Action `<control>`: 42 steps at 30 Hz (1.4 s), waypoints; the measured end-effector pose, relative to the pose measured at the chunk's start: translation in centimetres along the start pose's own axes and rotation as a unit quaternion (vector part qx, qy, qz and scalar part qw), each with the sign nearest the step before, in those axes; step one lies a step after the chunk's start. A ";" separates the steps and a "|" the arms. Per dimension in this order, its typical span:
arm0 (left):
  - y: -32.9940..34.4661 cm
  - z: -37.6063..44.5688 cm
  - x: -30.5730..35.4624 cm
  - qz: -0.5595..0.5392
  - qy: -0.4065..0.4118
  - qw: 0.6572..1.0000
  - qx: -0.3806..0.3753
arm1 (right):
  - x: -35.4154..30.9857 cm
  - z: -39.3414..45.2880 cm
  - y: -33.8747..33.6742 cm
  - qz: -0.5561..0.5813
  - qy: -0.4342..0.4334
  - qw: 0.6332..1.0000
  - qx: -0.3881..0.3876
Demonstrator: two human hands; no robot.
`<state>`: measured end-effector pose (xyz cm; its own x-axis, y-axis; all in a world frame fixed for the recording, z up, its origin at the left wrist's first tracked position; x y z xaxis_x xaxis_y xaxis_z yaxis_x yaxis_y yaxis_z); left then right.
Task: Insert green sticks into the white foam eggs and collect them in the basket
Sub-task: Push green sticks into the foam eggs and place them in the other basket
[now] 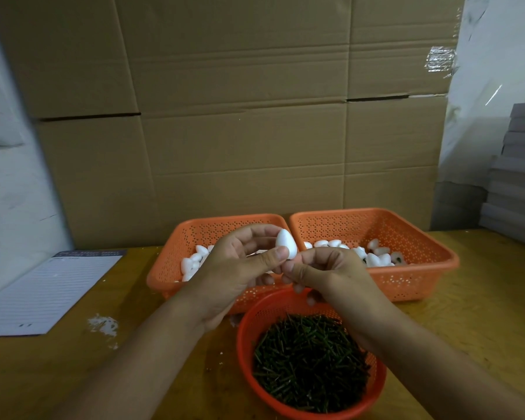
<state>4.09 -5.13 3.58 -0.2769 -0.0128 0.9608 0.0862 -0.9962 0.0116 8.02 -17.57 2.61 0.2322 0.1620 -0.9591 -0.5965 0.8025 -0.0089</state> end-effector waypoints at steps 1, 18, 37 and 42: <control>-0.1 0.0 -0.1 -0.003 -0.003 1.000 0.002 | 0.0 0.0 0.0 0.002 0.001 1.000 0.000; 0.6 0.2 -0.7 -0.039 -0.032 0.997 -0.066 | 0.0 -0.2 0.9 0.002 0.020 0.998 -0.057; 0.4 0.0 0.2 0.007 0.002 0.999 -0.039 | 0.0 0.0 0.4 -0.012 0.005 1.000 -0.025; 0.4 0.1 0.0 0.005 -0.005 0.998 -0.056 | 0.2 -0.1 0.8 0.002 0.023 0.998 -0.055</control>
<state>4.18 -5.55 3.60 -0.2669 -0.0223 0.9635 -0.0189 -0.9994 -0.0284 7.52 -16.96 2.39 0.1955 0.1364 -0.9712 -0.6782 0.7341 -0.0334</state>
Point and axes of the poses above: each hand's wrist, its own z-axis towards the middle knuckle, its own y-axis out of the palm, x = y × z, the point moved 9 cm from there along z, towards the middle knuckle, and after that the axes turned 3 degrees about z, right-handed, at the moved point
